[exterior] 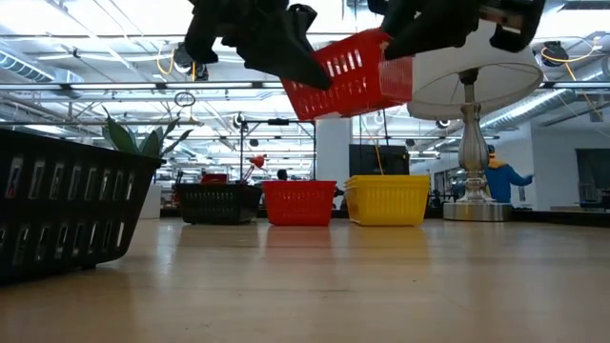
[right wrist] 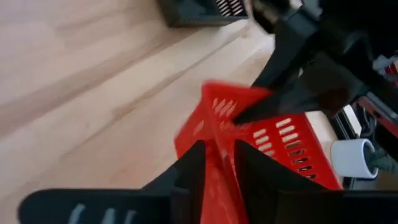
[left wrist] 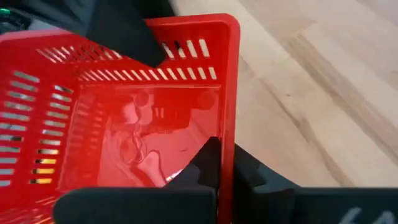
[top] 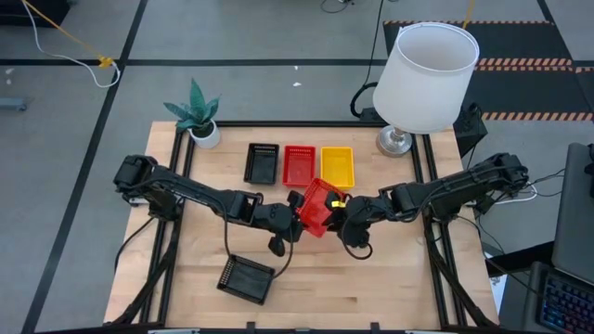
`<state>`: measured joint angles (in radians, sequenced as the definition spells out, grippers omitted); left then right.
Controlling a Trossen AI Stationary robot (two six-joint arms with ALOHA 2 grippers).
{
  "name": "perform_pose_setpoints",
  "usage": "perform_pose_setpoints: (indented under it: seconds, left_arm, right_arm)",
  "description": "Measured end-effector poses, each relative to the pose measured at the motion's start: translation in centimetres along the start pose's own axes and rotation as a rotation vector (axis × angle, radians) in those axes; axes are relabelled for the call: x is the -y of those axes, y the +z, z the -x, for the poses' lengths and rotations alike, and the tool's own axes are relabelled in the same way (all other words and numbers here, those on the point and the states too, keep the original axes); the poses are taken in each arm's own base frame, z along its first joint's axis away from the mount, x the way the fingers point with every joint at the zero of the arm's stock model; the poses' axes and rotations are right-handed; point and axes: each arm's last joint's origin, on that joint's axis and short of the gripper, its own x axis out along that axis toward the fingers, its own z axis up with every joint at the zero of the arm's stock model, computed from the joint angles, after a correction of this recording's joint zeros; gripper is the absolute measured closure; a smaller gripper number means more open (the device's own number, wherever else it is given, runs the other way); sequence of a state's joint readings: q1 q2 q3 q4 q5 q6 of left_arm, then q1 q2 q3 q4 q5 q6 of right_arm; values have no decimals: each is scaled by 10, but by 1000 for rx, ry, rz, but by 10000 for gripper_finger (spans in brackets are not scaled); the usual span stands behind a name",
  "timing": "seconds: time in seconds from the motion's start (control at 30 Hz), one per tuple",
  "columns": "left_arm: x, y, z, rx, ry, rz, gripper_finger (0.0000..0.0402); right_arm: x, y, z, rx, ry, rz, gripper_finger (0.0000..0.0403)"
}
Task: Stack baskets by color
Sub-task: Stack the bottom red bin on the stacked red bins
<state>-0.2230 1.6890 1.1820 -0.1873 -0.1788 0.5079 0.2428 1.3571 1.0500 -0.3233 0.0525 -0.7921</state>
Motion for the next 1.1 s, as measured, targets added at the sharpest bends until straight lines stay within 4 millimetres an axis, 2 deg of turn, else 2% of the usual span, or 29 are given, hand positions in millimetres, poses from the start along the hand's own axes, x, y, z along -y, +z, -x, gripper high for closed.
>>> perform_pose_setpoints:
  seconds: [0.13,0.2,0.3,0.4,0.53,0.77,1.1]
  left_arm:
    - [-3,-1,0,-18,41,19,395]
    - [-7,-3,0,-39,81,62,397]
    - [-17,-9,-1,-81,163,153,395]
    - [-27,-17,-3,-107,204,242,398]
    - [-37,-25,-4,-126,226,345,396]
    - [-41,-28,-4,-132,248,408,396]
    - [-40,-13,3,-126,242,403,398]
  right_arm:
    - [3,3,0,30,-25,-114,294]
    - [5,5,0,49,-48,-233,280]
    - [12,7,1,53,-173,-461,262]
    - [16,6,2,18,-305,-566,247]
    - [20,6,5,-23,-381,-611,237]
    - [24,7,8,-42,-380,-616,242]
    - [31,-14,-23,-168,-399,-570,243]
